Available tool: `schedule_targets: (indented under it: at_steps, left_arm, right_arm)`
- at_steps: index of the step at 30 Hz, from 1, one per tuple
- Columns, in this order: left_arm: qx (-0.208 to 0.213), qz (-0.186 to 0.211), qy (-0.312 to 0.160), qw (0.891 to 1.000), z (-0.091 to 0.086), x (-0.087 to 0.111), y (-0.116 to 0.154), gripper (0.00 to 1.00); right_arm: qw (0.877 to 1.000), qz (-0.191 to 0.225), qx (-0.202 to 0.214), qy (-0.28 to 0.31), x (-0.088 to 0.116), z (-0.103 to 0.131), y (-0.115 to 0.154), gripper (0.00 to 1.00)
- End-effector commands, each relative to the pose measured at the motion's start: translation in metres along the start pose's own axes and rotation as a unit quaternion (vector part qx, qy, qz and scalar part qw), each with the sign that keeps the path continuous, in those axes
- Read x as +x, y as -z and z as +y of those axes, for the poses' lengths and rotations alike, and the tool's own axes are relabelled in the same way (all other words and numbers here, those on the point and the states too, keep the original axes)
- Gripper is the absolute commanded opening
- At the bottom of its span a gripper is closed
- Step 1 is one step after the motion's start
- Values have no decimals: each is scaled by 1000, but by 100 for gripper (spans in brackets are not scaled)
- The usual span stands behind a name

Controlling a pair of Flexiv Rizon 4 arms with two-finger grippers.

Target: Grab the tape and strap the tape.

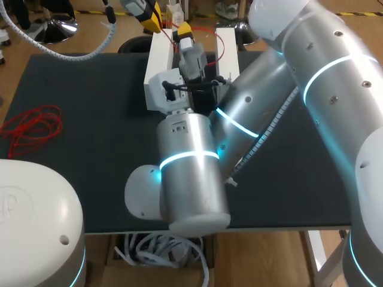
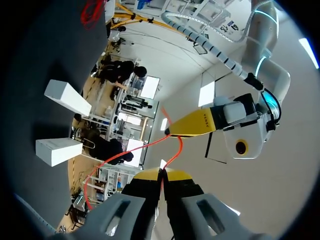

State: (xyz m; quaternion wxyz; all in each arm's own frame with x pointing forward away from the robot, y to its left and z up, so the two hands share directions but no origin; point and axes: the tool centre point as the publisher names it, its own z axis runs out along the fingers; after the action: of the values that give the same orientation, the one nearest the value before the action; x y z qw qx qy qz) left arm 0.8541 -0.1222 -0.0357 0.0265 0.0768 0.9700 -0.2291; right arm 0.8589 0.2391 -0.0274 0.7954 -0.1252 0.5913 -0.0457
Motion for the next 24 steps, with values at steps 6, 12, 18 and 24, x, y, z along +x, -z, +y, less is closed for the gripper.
schedule_targets:
  at_steps: [6,12,18,24]
  left_arm:
    - [-1,0,0,1000,-1,0,0,0]
    - [-1,0,0,1000,-1,0,0,0]
    - [-1,0,0,1000,-1,0,0,0]
    - [-1,0,0,1000,-1,0,0,0]
  right_arm:
    - [998,-15,53,36,-29,-2,17,0]
    - [997,-22,64,38,-32,-9,12,0]
    - [997,-38,57,43,-41,-10,5,0]
    - [996,-50,55,42,-50,-10,0,0]
